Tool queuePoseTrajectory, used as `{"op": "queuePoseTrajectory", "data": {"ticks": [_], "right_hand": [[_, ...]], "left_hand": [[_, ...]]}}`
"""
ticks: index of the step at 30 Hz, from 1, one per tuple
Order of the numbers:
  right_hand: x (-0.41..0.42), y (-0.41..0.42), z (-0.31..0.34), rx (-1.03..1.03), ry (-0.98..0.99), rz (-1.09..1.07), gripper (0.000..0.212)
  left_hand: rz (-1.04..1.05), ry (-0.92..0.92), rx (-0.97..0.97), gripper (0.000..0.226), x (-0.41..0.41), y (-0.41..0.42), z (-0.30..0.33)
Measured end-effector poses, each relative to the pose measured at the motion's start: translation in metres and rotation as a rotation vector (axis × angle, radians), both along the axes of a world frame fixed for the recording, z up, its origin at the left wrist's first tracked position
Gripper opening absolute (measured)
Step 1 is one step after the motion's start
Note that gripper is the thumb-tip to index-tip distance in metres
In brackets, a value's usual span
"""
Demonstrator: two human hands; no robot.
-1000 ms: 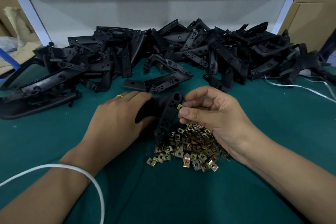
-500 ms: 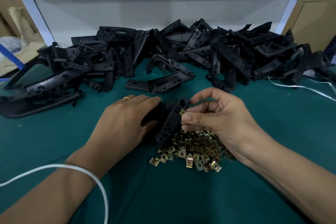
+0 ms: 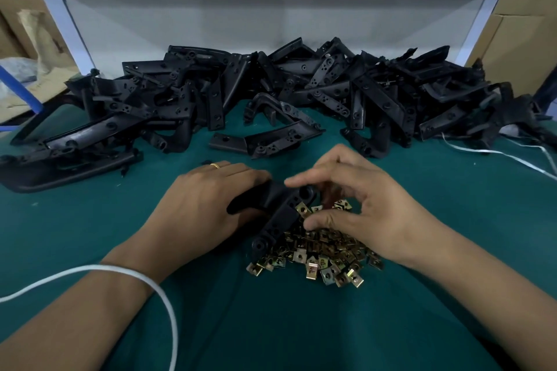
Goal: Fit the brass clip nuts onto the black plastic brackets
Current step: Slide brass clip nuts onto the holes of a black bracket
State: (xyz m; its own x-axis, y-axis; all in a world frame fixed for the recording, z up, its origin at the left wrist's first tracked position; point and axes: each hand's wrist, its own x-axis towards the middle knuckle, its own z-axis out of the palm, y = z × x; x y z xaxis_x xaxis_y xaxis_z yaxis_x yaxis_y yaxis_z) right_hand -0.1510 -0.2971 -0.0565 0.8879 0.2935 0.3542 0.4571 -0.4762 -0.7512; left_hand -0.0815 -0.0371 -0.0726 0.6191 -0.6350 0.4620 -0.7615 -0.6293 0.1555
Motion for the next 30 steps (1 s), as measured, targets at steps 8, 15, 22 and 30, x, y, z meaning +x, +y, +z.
{"op": "queuePoseTrajectory", "data": {"ticks": [8, 15, 22, 30], "right_hand": [[-0.003, 0.002, 0.003, -0.028, -0.033, 0.045, 0.035], [-0.005, 0.011, -0.001, -0.052, -0.128, -0.035, 0.031], [-0.001, 0.012, 0.0, 0.094, -0.197, -0.145, 0.033], [0.0, 0.005, -0.008, -0.062, -0.135, -0.336, 0.011]], "left_hand": [[-0.021, -0.002, 0.011, 0.047, 0.002, 0.0, 0.0], [-0.007, 0.021, 0.026, 0.046, 0.001, -0.001, 0.001], [0.062, 0.072, -0.188, 0.049, 0.005, 0.0, -0.004], [0.329, 0.017, -0.362, 0.041, 0.011, 0.005, -0.009]]}}
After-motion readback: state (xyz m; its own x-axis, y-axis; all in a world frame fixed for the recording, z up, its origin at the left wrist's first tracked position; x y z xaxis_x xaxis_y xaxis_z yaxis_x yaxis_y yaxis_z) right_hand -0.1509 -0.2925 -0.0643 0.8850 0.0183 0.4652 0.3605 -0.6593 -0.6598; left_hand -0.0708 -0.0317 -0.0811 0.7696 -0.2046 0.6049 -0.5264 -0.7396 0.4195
